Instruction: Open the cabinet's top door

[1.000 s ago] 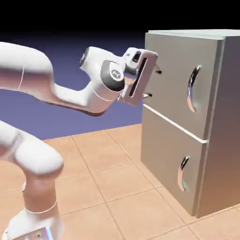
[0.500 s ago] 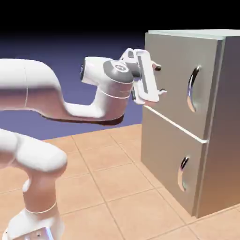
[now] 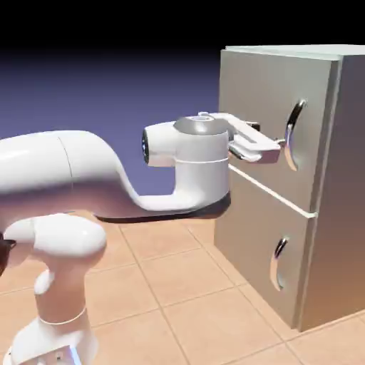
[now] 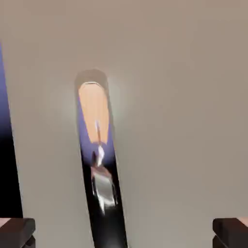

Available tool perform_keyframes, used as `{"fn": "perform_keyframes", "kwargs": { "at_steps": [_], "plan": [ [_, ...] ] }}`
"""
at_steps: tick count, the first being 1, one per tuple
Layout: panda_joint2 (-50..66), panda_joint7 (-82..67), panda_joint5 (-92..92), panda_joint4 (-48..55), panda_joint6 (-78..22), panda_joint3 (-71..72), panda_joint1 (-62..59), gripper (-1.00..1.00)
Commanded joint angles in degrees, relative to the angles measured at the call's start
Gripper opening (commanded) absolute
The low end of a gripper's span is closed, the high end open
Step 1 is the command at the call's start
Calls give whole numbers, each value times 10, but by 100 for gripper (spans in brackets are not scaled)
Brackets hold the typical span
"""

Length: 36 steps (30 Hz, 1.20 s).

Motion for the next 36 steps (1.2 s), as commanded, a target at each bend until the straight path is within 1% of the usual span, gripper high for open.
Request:
{"fn": "perform_keyframes", "kwargs": {
  "at_steps": [1,2,7,8,9,16,25,30,36],
  "plan": [
    [0,-1,-2,0,0,-1,1,100],
    [0,-1,-2,0,0,-1,1,100],
    [28,4,-21,70,-25,-53,103,100],
    [28,4,-21,70,-25,-53,103,-100],
    [28,4,-21,70,-25,-53,103,-100],
    [14,3,52,-60,-112,60,-43,-100],
    [-55,-31,219,-215,-224,243,-208,-100],
    [-107,-60,335,-277,-284,346,-258,-100],
    [-163,-93,479,-324,-360,471,-277,-100]
  ]
}}
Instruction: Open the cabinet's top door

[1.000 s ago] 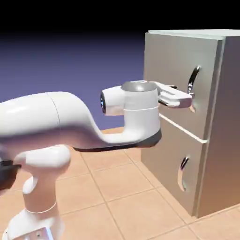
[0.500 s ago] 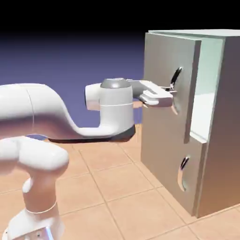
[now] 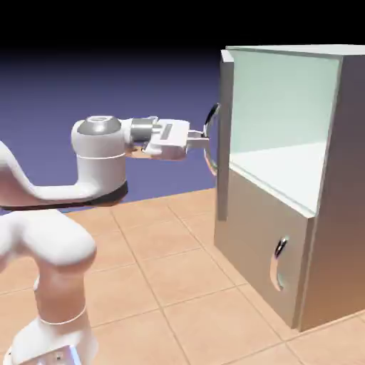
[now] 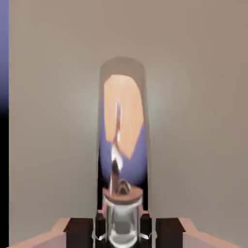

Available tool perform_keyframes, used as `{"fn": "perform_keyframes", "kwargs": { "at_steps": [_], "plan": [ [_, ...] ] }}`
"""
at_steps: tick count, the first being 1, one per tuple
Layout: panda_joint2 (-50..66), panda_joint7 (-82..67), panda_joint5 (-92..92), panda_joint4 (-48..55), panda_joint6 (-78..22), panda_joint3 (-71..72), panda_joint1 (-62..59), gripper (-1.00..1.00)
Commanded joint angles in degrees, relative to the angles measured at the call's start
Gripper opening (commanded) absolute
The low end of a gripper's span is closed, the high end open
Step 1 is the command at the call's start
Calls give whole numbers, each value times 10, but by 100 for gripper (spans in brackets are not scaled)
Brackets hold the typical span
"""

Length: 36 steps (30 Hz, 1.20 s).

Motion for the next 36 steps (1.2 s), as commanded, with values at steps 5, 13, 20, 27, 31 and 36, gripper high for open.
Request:
{"fn": "perform_keyframes", "kwargs": {
  "at_steps": [5,13,20,27,31,36],
  "plan": [
    [-27,-17,115,-17,-68,104,10,-100],
    [-19,-20,284,-6,-186,270,36,-100],
    [39,-3,421,47,-299,415,34,-100],
    [129,24,543,152,-422,561,-29,-100],
    [179,37,598,233,-496,643,-97,-100],
    [223,46,649,336,-579,736,-197,-100]
  ]
}}
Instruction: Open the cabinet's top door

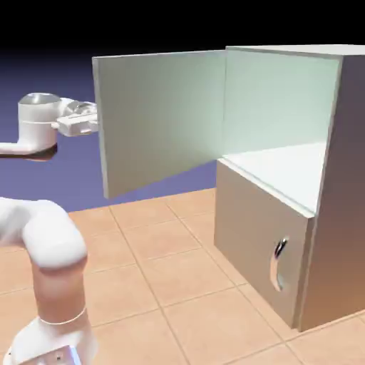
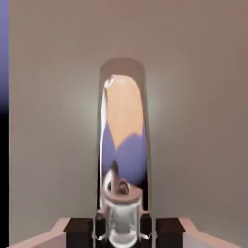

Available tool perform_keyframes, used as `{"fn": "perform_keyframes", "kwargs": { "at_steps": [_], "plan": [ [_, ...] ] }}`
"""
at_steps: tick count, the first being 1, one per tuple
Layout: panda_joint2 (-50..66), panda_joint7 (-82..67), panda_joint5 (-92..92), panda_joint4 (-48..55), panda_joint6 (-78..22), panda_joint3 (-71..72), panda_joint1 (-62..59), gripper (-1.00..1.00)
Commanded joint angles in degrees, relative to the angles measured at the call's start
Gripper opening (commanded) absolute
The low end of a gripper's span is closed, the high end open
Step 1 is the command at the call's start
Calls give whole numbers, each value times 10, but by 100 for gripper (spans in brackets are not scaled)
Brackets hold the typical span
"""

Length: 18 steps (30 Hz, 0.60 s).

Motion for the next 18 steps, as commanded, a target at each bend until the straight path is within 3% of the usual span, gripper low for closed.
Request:
{"fn": "perform_keyframes", "kwargs": {
  "at_steps": [1,18],
  "plan": [
    [6,1,8,20,-14,17,-21,-100],
    [-8,-46,94,343,-221,235,-362,-100]
  ]
}}
